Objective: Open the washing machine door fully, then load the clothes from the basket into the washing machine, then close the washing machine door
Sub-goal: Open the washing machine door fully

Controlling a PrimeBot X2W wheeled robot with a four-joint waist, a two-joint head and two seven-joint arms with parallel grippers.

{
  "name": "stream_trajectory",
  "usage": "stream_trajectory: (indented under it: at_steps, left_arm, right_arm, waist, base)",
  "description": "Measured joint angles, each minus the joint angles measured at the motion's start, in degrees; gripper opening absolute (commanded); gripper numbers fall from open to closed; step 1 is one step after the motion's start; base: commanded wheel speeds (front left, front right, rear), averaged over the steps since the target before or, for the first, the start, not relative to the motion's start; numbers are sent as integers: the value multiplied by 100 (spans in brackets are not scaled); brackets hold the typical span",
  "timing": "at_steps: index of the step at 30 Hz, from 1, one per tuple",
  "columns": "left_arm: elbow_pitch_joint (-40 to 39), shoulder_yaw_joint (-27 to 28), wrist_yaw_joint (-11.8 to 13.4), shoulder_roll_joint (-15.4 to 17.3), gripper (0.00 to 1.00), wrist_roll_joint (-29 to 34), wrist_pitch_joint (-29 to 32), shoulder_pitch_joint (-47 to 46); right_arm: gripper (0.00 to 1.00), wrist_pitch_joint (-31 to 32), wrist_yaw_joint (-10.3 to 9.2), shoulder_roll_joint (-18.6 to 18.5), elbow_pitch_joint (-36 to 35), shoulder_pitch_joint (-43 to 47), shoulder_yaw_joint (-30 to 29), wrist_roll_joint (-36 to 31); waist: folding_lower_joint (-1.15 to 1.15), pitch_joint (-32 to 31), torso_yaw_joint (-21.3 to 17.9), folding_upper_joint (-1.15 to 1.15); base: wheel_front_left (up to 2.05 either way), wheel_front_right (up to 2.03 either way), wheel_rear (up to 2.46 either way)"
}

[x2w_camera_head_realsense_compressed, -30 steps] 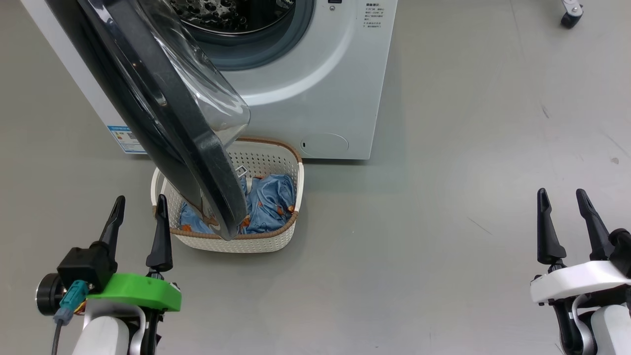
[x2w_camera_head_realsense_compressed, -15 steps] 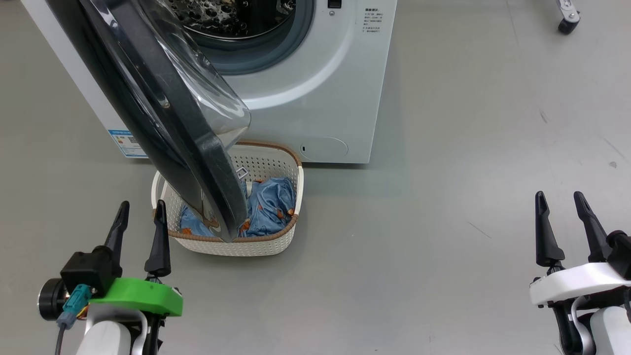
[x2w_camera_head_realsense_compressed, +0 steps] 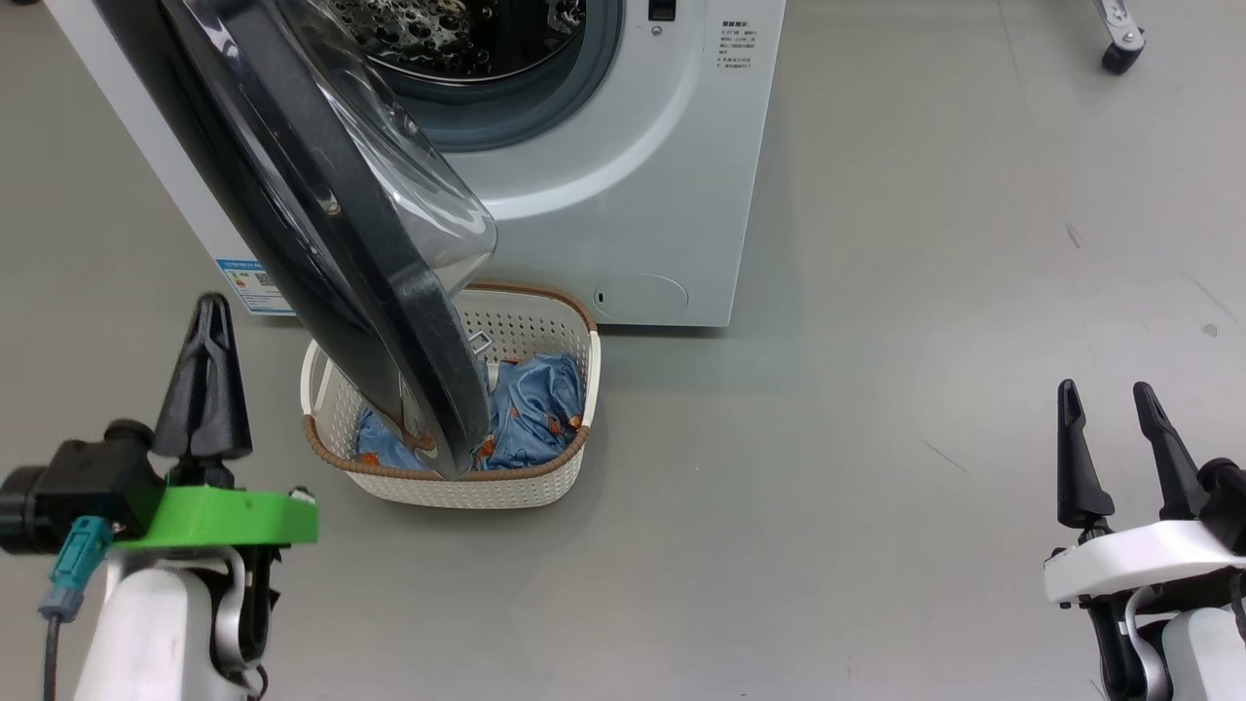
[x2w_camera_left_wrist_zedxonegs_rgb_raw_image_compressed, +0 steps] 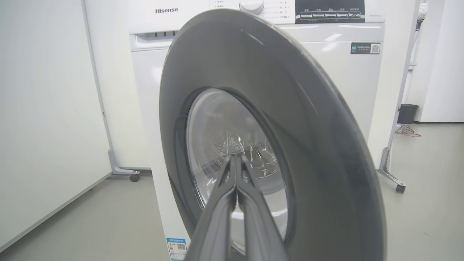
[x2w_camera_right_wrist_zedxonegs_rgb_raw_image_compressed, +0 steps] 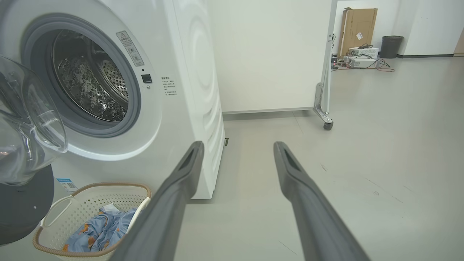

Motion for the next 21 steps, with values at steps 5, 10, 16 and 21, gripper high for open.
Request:
stream_trajectory:
  at_steps: [5, 10, 16, 21]
  left_arm:
    - [-645, -5, 0, 65, 0, 220, -18, -481]
    - [-1259, -264, 0, 176, 0, 335, -19, -797]
    - [-1733, -925, 0, 185, 0, 380, -24, -1081]
    - [-1796, -1552, 0, 153, 0, 376, -24, -1070]
  right_arm:
    - [100, 0, 44, 47, 27, 0, -34, -16]
    - [100, 0, 56, 115, 37, 0, -49, -44]
    - [100, 0, 97, 172, 178, 0, -37, -86]
    - [100, 0, 121, 196, 200, 0, -21, -115]
  waist:
    - [0, -27, 16, 0]
    - [0, -56, 14, 0]
    - [0, -145, -24, 0]
    - [0, -225, -117, 0]
  base:
    - [0, 0, 0]
    - [0, 0, 0]
    - [0, 0, 0]
    - [0, 0, 0]
